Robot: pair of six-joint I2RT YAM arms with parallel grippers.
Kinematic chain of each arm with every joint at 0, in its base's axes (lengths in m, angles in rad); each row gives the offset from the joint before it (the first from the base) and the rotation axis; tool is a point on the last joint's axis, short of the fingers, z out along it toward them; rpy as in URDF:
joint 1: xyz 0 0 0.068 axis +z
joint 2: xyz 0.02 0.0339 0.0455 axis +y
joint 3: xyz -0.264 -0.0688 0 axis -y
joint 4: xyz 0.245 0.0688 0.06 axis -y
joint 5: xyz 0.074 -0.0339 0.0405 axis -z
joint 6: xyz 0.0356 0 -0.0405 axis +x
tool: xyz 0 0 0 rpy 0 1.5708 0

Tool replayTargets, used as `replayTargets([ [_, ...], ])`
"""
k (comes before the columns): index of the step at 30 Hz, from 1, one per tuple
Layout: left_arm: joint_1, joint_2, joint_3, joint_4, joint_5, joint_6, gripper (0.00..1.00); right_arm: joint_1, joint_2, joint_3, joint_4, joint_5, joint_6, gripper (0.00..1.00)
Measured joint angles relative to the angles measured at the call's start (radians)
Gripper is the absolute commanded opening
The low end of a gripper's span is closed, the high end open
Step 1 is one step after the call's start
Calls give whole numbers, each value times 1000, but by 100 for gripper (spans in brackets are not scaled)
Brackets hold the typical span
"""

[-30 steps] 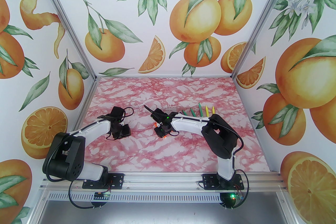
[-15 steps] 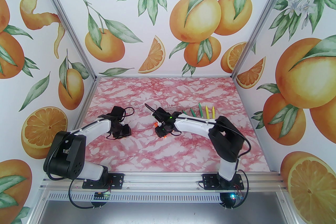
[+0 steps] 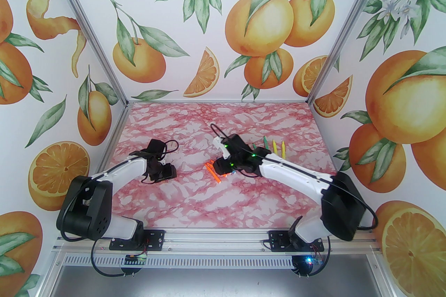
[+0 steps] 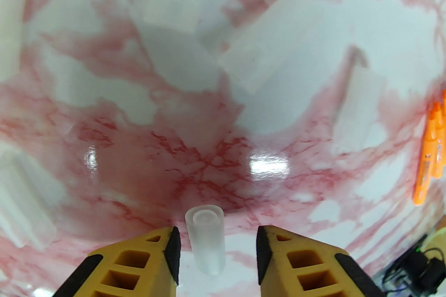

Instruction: Open the pen caps

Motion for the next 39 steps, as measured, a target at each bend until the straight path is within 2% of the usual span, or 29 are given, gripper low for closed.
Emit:
replayTargets([
  [7, 6, -151, 64, 37, -95, 61, 77, -149, -143, -63, 34, 19, -21, 76],
  [11, 20, -214, 65, 132, -183, 112, 81, -227, -215, -105, 99, 67, -49, 87],
  [15, 35, -240, 35, 302, -323, 174, 82, -285, -257, -185, 212, 194, -82, 100],
  [16, 44, -238, 21, 345, -356, 193, 83, -301, -261, -211, 249, 222, -87, 100],
  [18, 70, -222, -8, 428, -415, 234, 100, -336, -261, -267, 335, 282, -98, 100],
  [21, 121, -167, -25, 521, -491, 275, 100, -383, -254, -341, 443, 371, -110, 100],
  [26, 196, -71, -39, 694, -527, 341, 100, -448, -192, -437, 657, 509, -132, 100],
  [33, 216, 55, -153, 1015, -478, 406, 100, -528, -83, -545, 894, 613, -144, 100],
  [38, 219, 93, -193, 1099, -446, 406, 100, -538, -63, -568, 1017, 631, -158, 100],
  [39, 219, 98, -213, 1165, -431, 410, 100, -546, -64, -577, 1049, 623, -156, 100],
])
